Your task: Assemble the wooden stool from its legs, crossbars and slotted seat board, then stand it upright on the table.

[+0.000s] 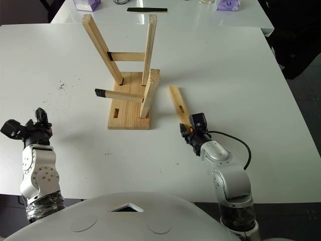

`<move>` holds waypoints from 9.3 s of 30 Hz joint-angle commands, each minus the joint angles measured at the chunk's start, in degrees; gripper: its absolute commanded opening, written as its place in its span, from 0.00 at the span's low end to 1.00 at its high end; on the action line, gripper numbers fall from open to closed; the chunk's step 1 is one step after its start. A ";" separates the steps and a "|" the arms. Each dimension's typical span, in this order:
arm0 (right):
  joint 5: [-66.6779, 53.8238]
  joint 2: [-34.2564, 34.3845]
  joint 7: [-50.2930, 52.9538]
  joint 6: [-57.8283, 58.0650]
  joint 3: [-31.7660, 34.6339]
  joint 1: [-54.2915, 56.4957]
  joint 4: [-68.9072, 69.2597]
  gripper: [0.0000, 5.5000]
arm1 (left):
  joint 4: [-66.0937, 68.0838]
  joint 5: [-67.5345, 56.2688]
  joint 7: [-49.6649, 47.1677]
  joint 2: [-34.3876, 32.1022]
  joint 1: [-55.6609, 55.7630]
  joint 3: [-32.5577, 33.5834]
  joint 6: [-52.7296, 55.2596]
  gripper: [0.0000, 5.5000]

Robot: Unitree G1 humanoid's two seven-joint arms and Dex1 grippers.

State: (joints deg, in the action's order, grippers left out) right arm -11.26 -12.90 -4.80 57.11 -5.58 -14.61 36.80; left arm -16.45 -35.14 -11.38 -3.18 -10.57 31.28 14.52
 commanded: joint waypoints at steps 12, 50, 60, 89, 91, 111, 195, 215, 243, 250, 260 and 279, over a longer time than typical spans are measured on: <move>-37.25 10.57 -6.16 -19.41 35.93 47.22 -28.63 0.38 | -3.50 -27.59 10.96 -15.87 33.72 -2.35 10.44 0.60; -56.19 -21.93 -46.44 -3.31 11.60 49.57 -18.30 0.38 | -4.28 -63.90 38.20 -32.61 48.45 -17.16 38.97 0.70; -53.28 -23.27 -49.90 -2.98 10.16 51.42 -20.63 0.38 | -6.03 -61.57 39.67 -32.41 45.86 -17.46 36.87 0.45; -53.13 -9.28 -15.12 -10.14 19.66 44.11 -16.66 0.67 | 12.91 -29.92 63.20 -49.42 44.64 -7.97 24.76 0.37; -49.55 -7.97 -11.05 -11.45 19.73 42.80 -18.85 0.67 | 14.04 -25.18 67.61 -50.66 44.10 -10.52 22.48 0.37; -28.39 -9.56 -17.25 -20.87 14.91 55.50 -42.23 0.67 | -4.54 -7.73 65.71 -36.12 5.21 -7.68 6.48 0.37; -35.86 -5.08 -14.36 -9.52 11.02 57.45 -6.41 0.51 | 11.27 3.13 80.07 -39.57 20.07 -26.71 1.44 0.37; -0.32 -8.43 -9.99 -19.05 -25.43 42.57 -6.07 0.00 | -3.68 0.53 65.36 -38.90 13.37 -24.77 13.43 0.37; -10.93 0.68 -13.77 -12.73 8.44 53.07 -6.88 0.00 | -1.61 4.40 66.30 -41.34 16.96 -32.95 16.75 0.37; 1.82 -13.81 -18.64 -21.38 2.61 45.16 -23.83 0.00 | 0.55 4.51 69.02 -41.05 16.94 -33.52 12.91 0.37; -28.95 5.90 -20.25 -5.53 -1.85 34.66 1.57 0.00 | 4.59 2.48 76.49 -38.75 20.15 -34.83 6.61 0.37; -16.89 -9.16 -23.13 -12.22 2.92 28.72 -9.08 0.00 | 14.39 5.11 77.73 -40.43 28.32 -28.33 3.76 0.56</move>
State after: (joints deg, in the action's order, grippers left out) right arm -30.17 -21.15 -28.81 46.55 -2.60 14.35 29.24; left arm -0.63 -29.22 65.11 -42.20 17.36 2.21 16.79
